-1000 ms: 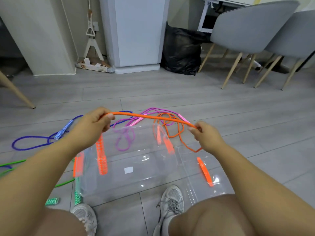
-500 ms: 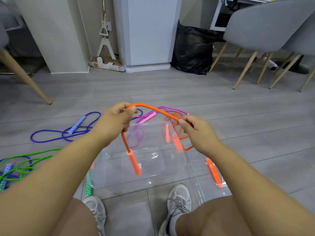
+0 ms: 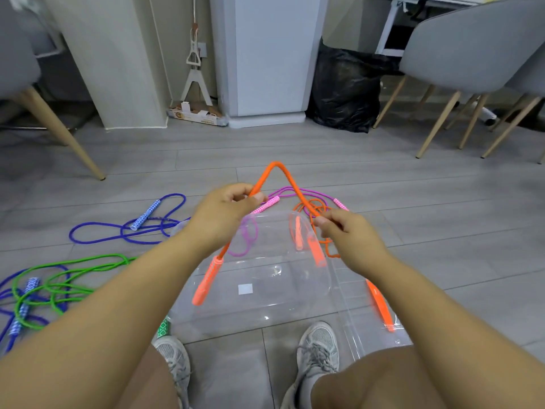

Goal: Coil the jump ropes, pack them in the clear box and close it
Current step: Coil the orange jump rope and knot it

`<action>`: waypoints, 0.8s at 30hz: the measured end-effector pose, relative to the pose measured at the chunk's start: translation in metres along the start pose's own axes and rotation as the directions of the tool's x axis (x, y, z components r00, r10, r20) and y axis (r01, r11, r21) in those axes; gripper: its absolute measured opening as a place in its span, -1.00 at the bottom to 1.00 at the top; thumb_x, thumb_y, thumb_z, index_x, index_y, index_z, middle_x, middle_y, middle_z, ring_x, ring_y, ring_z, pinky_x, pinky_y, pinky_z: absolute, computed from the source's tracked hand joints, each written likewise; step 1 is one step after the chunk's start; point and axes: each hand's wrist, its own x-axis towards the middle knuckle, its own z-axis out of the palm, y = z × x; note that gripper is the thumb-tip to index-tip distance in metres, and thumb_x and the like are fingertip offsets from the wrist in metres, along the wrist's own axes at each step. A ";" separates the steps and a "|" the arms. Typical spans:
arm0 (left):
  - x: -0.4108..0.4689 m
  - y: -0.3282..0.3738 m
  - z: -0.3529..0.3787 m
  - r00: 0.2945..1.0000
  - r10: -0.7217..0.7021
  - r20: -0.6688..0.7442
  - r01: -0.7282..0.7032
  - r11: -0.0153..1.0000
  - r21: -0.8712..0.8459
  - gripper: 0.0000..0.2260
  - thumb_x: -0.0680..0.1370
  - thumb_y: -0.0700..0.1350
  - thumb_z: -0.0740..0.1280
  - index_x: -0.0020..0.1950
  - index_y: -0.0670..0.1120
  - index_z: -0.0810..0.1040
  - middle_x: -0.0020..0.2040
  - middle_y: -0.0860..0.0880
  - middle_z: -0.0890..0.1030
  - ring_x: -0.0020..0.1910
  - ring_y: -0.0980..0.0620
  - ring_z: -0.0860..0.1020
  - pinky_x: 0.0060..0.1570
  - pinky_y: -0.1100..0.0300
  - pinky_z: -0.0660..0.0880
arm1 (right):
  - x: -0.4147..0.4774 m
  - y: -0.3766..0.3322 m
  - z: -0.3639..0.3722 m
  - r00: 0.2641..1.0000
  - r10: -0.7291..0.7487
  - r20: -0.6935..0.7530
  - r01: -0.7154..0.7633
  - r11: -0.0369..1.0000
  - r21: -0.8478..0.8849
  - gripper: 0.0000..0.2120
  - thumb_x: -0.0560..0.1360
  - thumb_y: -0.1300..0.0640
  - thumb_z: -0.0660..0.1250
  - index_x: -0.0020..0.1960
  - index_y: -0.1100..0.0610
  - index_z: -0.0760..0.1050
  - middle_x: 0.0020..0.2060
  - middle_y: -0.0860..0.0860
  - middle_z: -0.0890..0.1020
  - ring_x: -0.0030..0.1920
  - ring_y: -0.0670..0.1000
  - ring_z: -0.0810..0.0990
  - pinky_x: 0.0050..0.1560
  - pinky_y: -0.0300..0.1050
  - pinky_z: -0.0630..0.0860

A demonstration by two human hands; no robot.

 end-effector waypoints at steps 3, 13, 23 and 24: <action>0.004 0.005 0.003 0.996 -0.056 0.063 0.068 0.979 -0.194 -0.90 0.57 -0.21 0.28 -0.10 -0.08 0.56 -0.34 -0.04 0.39 -0.48 0.16 0.41 -0.35 0.24 0.51 | 0.006 -0.017 0.018 0.997 -0.049 0.056 0.045 0.997 0.062 -0.76 0.58 0.13 0.20 -0.26 0.06 0.47 -0.35 -0.12 0.51 -0.30 -0.18 0.45 -0.25 -0.27 0.33; 0.013 0.010 0.002 0.988 -0.125 -0.094 0.093 0.951 -0.294 -0.82 0.58 -0.11 0.27 -0.18 -0.17 0.43 -0.36 -0.06 0.50 -0.45 0.08 0.51 -0.36 0.17 0.57 | 0.023 -0.042 0.046 0.989 -0.103 0.109 0.075 0.971 0.229 -0.89 0.44 0.08 0.30 -0.23 -0.10 0.52 -0.26 -0.06 0.66 -0.11 0.07 0.60 0.04 0.13 0.51; 0.016 0.004 -0.002 0.864 -0.453 0.219 0.503 0.762 -0.407 -0.53 0.48 0.29 0.22 0.03 -0.09 0.56 0.03 -0.02 0.68 0.14 0.04 0.53 0.18 -0.06 0.35 | 0.023 -0.032 0.045 0.979 -0.169 0.115 0.139 0.963 0.233 -0.90 0.47 0.07 0.26 -0.16 -0.09 0.52 -0.24 -0.10 0.65 -0.11 0.04 0.58 -0.04 0.03 0.48; 0.017 0.004 0.000 0.891 -0.411 0.192 0.453 0.779 -0.433 -0.62 0.51 0.24 0.23 -0.07 -0.07 0.59 -0.02 0.00 0.69 0.09 0.08 0.56 0.16 -0.03 0.32 | 0.023 -0.032 0.047 0.978 -0.164 0.130 0.130 0.962 0.238 -0.92 0.46 0.05 0.26 -0.15 -0.09 0.52 -0.24 -0.10 0.66 -0.13 0.03 0.58 -0.06 0.01 0.49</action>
